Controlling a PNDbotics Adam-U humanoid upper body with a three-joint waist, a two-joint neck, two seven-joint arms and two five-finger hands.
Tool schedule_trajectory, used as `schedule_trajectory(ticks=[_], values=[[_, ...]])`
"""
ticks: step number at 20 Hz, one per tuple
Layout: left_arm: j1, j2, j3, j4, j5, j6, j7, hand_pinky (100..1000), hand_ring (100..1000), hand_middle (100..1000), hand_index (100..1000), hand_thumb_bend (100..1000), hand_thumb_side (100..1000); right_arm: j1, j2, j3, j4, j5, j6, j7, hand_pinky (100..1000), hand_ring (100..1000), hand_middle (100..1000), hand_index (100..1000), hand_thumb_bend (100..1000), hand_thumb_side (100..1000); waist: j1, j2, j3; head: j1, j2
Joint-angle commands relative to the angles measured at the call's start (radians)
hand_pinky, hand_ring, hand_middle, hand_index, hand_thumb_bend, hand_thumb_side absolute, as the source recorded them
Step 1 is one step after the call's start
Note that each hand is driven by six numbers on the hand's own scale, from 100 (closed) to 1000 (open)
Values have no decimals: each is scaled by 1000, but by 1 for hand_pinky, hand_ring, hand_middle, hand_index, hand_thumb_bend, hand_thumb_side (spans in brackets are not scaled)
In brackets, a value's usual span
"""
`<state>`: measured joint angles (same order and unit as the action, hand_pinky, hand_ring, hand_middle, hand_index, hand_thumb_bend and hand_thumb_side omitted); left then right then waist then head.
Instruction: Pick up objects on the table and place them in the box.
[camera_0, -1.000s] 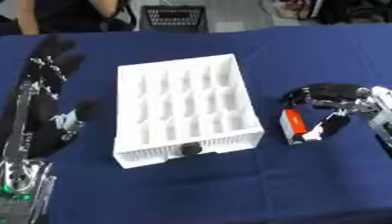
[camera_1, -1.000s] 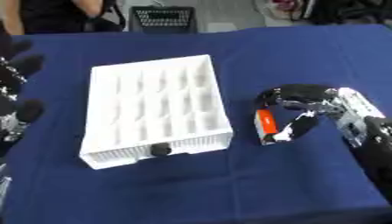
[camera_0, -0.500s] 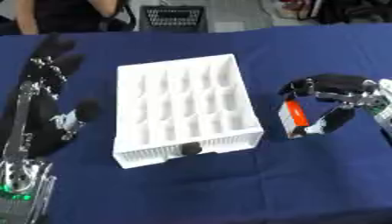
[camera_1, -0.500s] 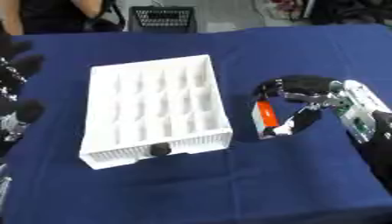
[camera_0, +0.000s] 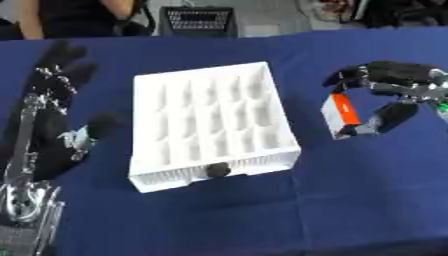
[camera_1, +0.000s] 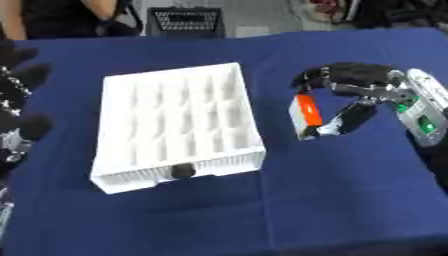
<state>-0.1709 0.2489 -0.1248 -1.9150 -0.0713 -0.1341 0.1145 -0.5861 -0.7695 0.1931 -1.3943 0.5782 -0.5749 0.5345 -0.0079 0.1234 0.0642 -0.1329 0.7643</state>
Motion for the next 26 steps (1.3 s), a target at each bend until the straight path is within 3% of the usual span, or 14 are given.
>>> schedule_trajectory(ticks=[1,12,26], values=[[-3,4,3,-9,5,-4,-2,898,846,873,1000,1000,580,-38,-19,-10,-21,-16,-132,139,788,867,872,774,444,596,-2,-18,0,-8,-12],[0,1,-2,-4,9,-3,-8,901,848,876,1000,1000,588,-170,82,15,33,-37,-142,186,790,867,872,774,428,597,-2,-20,9,-25,-18],[-13,-10,-16,-3,19,-3,-22,903,850,877,1000,1000,590,-370,326,-2,182,-23,-136,246,792,865,872,773,396,605,10,-15,23,-85,-44]])
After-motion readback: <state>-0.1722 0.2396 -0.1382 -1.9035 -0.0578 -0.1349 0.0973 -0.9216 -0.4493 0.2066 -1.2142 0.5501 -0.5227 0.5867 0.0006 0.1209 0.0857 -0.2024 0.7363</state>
